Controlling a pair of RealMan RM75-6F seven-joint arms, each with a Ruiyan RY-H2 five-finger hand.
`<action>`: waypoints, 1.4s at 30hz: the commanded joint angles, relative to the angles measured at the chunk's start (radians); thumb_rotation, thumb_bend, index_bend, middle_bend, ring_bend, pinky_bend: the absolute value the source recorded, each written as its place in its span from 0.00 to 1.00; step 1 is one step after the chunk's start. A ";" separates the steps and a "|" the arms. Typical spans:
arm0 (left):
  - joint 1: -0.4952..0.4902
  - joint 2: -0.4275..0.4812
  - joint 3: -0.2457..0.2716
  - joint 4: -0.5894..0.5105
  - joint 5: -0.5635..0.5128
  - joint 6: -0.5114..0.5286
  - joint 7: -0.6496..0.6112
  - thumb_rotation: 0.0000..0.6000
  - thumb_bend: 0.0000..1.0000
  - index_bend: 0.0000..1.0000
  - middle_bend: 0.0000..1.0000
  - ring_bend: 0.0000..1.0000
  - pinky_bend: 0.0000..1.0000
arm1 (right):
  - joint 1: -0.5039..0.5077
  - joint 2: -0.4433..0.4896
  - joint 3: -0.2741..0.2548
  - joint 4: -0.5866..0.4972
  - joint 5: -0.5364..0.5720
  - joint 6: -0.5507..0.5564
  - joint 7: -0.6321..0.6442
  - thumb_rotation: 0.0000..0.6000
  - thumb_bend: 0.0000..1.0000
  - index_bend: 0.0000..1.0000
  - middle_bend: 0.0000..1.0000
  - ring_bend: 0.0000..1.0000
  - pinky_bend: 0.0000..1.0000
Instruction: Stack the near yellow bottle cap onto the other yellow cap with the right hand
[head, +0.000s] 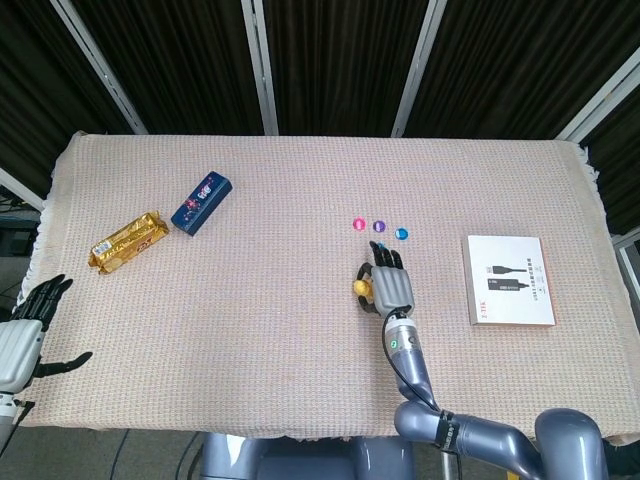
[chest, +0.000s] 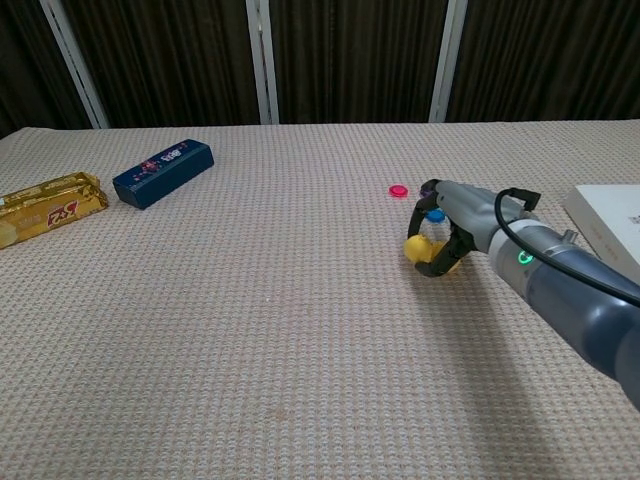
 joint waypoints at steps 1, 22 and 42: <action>-0.001 0.000 0.000 -0.001 0.000 -0.002 0.001 1.00 0.04 0.00 0.00 0.00 0.18 | -0.005 0.008 -0.002 0.008 -0.003 -0.004 0.011 1.00 0.28 0.50 0.00 0.00 0.00; -0.002 0.003 -0.001 -0.011 0.000 -0.003 0.015 1.00 0.04 0.00 0.00 0.00 0.19 | -0.029 0.030 -0.021 0.020 -0.011 -0.007 0.047 1.00 0.28 0.50 0.00 0.00 0.00; -0.003 0.004 -0.002 -0.013 -0.004 -0.008 0.011 1.00 0.04 0.00 0.00 0.00 0.20 | -0.013 0.028 -0.011 0.057 -0.005 -0.032 0.056 1.00 0.28 0.50 0.00 0.00 0.00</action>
